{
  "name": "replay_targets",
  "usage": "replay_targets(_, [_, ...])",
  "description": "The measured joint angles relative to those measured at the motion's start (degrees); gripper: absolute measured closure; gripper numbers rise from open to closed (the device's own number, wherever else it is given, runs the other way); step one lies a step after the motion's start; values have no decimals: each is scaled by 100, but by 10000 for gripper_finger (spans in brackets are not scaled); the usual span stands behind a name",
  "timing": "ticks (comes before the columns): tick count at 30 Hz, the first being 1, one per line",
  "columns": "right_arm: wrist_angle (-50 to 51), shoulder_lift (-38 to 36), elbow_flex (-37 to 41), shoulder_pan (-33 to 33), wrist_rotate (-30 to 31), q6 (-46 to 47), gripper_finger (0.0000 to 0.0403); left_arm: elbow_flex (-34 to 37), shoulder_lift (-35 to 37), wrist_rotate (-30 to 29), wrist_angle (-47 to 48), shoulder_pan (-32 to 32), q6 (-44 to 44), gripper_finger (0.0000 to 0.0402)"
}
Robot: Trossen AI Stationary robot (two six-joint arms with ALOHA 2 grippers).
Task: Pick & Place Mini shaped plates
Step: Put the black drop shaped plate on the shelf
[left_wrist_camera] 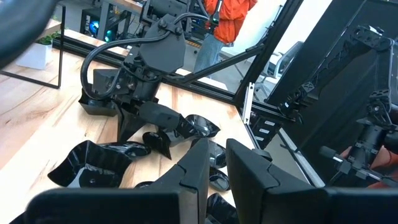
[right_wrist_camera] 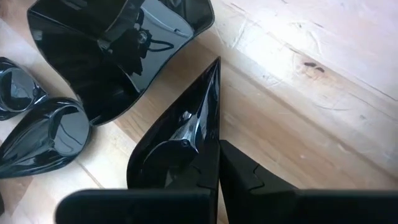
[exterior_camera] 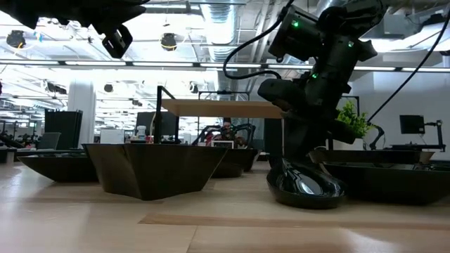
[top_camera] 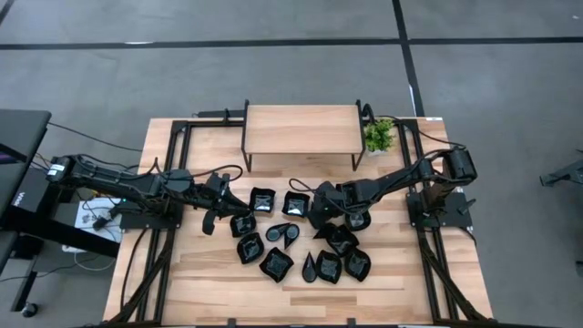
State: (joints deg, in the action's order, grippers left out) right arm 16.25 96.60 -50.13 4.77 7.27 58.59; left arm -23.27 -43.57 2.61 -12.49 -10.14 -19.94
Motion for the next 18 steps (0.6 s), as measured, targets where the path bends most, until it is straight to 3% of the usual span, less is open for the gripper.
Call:
replay_targets(8, [2, -3, 0, -45, -141, -2, 403, 0, 0, 1, 0, -1, 0, 346])
replay_targets(18, [620, -522, -20, -56, -96, -22, 403, -2, 2, 0, 0, -1, 0, 346])
